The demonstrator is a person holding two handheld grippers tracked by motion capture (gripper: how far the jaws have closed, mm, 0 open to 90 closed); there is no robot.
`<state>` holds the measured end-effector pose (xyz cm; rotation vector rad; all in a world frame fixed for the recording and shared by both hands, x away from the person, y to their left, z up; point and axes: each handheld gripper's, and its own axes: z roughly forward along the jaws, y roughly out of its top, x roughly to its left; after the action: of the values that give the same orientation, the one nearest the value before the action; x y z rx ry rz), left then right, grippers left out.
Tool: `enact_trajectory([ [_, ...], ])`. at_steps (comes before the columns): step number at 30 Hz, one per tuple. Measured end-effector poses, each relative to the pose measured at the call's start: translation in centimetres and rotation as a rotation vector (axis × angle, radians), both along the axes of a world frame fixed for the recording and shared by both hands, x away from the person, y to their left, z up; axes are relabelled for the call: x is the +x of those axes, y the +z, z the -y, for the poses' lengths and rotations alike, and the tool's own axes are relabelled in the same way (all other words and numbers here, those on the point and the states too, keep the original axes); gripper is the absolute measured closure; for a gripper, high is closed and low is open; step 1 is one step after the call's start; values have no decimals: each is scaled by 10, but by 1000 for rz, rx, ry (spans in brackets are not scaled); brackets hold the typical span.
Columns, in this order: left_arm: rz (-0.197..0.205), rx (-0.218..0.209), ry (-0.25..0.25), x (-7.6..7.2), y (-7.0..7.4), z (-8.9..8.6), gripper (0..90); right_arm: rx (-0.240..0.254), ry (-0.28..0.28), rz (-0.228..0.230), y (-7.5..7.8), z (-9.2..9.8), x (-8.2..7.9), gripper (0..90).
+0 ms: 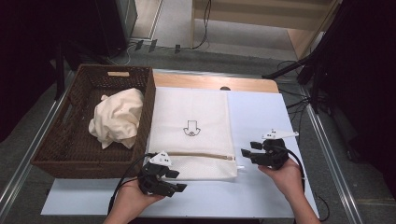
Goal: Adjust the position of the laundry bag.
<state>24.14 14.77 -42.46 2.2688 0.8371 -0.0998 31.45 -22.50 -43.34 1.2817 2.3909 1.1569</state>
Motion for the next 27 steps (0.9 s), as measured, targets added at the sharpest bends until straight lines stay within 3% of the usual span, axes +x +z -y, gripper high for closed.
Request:
enact_trajectory([
  [2,-14,5,12,0,-1,-1,401,-4,0,-5,0,0,0,463],
  [7,60,13,48,-5,3,-1,397,-28,-2,-6,-2,-1,0,440],
  [15,-13,-36,24,0,3,-2,482,-34,-10,-29,-4,1,-1,453],
  [19,2,-25,23,-1,3,0,485,-7,-21,-34,-4,3,0,449],
  [27,1,-20,36,-1,3,0,419,-24,-10,-30,-5,1,1,466],
])
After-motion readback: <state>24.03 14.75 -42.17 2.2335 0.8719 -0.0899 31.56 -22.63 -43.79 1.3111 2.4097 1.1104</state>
